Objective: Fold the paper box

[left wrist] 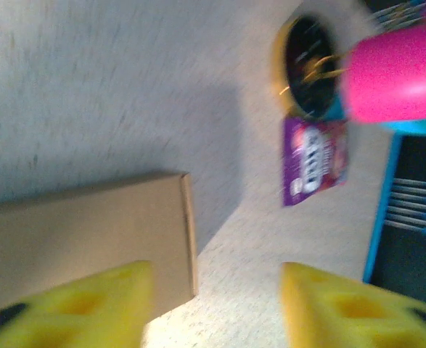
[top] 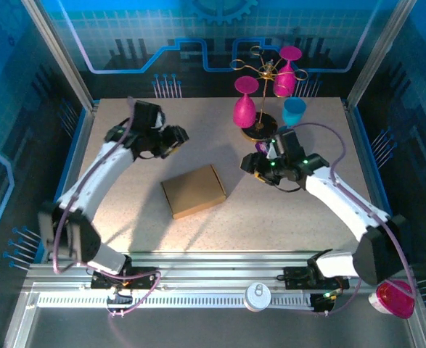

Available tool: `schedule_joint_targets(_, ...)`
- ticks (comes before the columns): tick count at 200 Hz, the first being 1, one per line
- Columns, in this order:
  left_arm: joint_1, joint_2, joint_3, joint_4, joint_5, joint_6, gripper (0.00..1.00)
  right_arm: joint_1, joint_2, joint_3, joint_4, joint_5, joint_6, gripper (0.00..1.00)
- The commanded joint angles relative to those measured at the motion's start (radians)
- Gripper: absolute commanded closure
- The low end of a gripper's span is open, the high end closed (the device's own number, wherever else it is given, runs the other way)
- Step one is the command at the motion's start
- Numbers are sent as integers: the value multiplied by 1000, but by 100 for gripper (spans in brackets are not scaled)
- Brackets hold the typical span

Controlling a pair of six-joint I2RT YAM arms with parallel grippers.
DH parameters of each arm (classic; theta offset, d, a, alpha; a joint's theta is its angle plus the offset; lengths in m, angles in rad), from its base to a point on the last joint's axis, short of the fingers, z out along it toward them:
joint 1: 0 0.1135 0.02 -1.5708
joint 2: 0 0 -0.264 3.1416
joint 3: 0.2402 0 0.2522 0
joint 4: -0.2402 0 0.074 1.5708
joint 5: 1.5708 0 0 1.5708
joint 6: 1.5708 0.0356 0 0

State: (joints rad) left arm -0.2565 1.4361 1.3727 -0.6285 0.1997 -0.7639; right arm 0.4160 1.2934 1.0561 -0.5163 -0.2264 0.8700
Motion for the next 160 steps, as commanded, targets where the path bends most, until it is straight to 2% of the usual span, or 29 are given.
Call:
schedule_joint_targets(1, 5, -192, -94, 110, -101, 13, 1, -18, -152, -5, 3, 93, -116, 0)
schedule_joint_targets(20, 7, -313, -186, 74, -215, 5, 1, -26, -271, -25, -61, 227, -159, 0)
schedule_joint_targets(37, 10, -405, -245, -21, -358, 3, 1, -30, -331, -10, -215, 453, -134, 0)
schedule_joint_targets(48, 7, -468, -282, -97, -514, -24, 1, -31, -354, -3, -314, 629, -85, 0)
schedule_joint_targets(61, 2, -538, -335, -221, -772, -124, 1, -31, -392, -36, -353, 826, -70, 0)
schedule_joint_targets(73, 2, -602, -399, -300, -959, -203, 1, -31, -440, -102, -309, 960, -112, 0)
schedule_joint_targets(88, 2, -710, -541, -176, -1078, -73, 1, -30, -529, -294, -28, 1050, -320, 0)
schedule_joint_targets(103, 3, -803, -715, 101, -1095, 224, 1, -30, -573, -457, 228, 1145, -509, 0)
schedule_joint_targets(122, 16, -810, -882, 333, -1092, 441, 1, -40, -505, -596, 515, 1156, -776, 0)
schedule_joint_targets(140, 59, -755, -981, 476, -979, 563, 1, -68, -398, -644, 638, 1073, -840, 0)
schedule_joint_targets(160, 121, -663, -1057, 624, -842, 612, 1, -89, -265, -651, 714, 1004, -851, 0)
